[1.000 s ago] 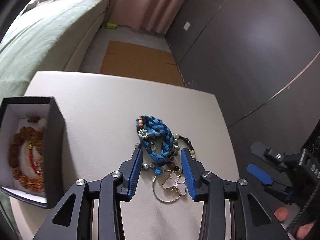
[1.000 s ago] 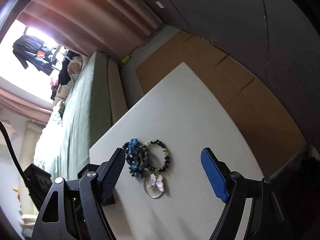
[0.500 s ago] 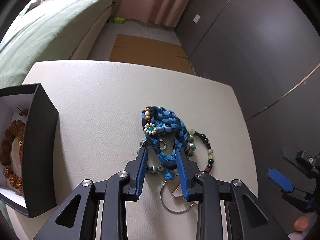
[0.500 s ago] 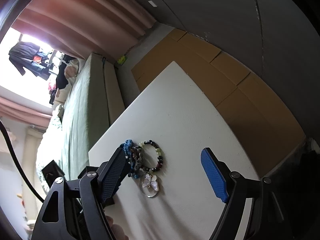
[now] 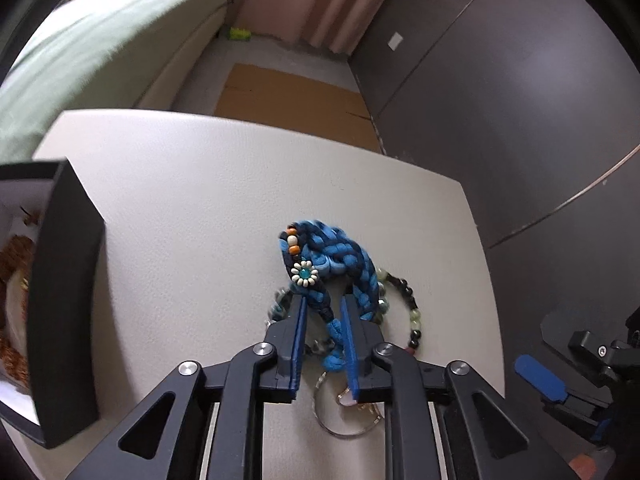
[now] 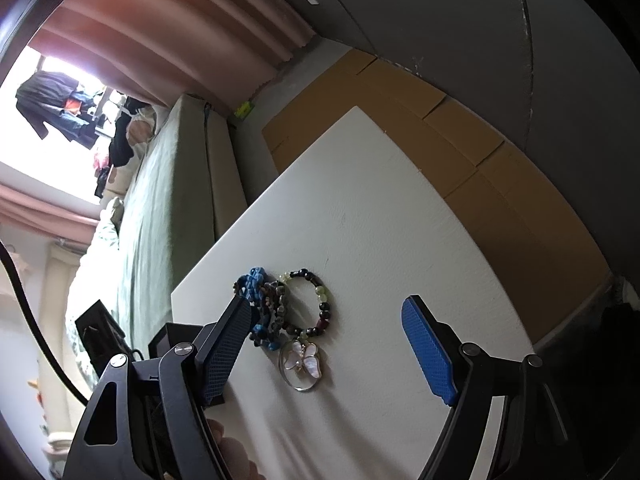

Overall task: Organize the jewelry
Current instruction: 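Close the left tool on the blue braided bracelet in the pile, then carry the blue bracelet into the box with the left tool while the right tool grasps the butterfly pendant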

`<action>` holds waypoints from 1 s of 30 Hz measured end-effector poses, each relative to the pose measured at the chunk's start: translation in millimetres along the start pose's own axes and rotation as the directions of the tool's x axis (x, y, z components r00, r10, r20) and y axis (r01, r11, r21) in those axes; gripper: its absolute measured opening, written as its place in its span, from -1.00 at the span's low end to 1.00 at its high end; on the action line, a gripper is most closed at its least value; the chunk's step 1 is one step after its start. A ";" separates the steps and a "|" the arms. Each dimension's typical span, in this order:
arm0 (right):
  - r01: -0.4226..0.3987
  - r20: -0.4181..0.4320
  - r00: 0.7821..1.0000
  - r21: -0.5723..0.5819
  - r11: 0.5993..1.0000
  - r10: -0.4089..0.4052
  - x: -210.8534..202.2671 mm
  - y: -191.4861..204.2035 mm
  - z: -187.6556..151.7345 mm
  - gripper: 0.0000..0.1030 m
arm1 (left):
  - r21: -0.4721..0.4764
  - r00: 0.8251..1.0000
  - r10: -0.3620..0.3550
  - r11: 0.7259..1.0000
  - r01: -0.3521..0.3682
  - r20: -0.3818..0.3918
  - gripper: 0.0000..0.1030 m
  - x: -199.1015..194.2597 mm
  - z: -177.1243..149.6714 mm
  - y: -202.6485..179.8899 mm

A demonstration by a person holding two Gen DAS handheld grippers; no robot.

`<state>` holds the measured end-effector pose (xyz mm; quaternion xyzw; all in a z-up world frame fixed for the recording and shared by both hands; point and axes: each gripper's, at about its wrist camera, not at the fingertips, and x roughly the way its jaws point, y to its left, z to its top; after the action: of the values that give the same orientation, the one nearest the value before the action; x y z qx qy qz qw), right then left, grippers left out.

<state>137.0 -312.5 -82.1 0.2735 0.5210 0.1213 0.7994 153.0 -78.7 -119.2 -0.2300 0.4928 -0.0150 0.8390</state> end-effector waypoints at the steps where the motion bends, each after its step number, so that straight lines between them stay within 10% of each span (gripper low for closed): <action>1: 0.000 0.000 1.000 0.000 1.000 0.000 0.3 0.3 0.0 0.54 | 0.001 1.000 0.002 1.000 -0.002 -0.001 -0.65 0.3 -1.1 0.0; 23: -0.006 -0.016 1.000 -0.027 1.000 0.005 4.6 7.1 -5.8 0.52 | 0.002 0.995 -0.038 0.999 0.038 0.096 -0.85 -42.1 -1.8 15.2; 30: -0.046 -0.081 0.996 -0.065 0.997 0.040 24.9 16.6 -16.7 0.00 | -0.020 0.988 -0.061 0.998 0.064 0.143 -0.85 -74.4 1.6 28.0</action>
<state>134.1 -281.8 -97.0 0.2529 0.5419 0.1665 0.7840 110.5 -34.3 -68.7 -0.2561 0.4246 -0.0187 0.8682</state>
